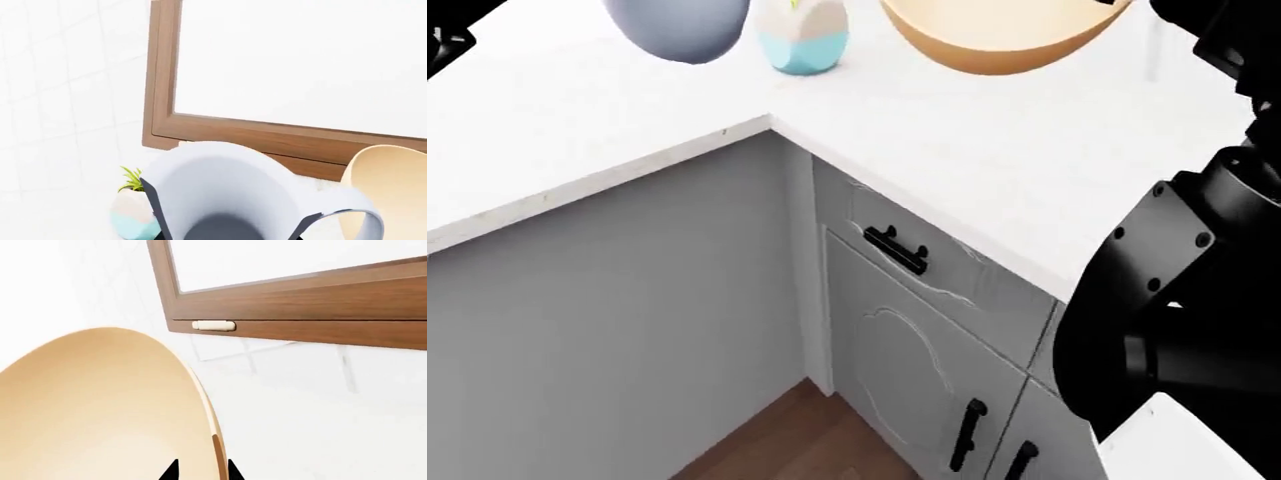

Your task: Pick the pitcher and bowl and place them in the sink. Then turn on the water.

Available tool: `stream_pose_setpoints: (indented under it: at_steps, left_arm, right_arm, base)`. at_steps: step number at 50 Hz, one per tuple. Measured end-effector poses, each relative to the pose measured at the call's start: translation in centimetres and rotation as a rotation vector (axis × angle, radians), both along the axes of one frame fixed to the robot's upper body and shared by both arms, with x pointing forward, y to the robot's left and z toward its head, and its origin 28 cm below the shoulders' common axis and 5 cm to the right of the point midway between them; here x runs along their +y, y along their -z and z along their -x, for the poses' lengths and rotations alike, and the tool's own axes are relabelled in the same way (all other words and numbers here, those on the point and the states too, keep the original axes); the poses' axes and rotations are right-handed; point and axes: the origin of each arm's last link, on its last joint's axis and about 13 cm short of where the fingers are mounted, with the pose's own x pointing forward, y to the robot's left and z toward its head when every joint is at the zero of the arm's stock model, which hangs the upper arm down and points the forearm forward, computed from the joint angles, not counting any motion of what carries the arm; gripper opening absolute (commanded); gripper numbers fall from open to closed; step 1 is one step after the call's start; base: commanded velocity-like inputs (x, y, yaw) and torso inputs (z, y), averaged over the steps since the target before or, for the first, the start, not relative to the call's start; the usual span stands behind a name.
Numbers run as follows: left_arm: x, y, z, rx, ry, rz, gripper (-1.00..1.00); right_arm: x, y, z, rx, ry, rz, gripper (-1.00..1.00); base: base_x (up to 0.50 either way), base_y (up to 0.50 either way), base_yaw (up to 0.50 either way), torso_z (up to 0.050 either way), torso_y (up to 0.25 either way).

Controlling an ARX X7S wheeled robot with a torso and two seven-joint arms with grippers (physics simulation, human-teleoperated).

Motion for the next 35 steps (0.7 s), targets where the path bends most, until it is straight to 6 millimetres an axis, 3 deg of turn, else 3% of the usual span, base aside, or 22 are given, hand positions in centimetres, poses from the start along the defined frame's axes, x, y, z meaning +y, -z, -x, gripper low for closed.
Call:
stream_pose_setpoints:
  at_steps: [35]
  left_arm:
    - [0.8, 0.1, 1.2, -0.005, -0.073, 0.051, -1.00]
  right_arm:
    - [2.4, 0.7, -0.4, 0.003, -0.069, -0.047, -1.00]
  base:
    - [-0.10, 0.11, -0.50, 0.000, 0.001]
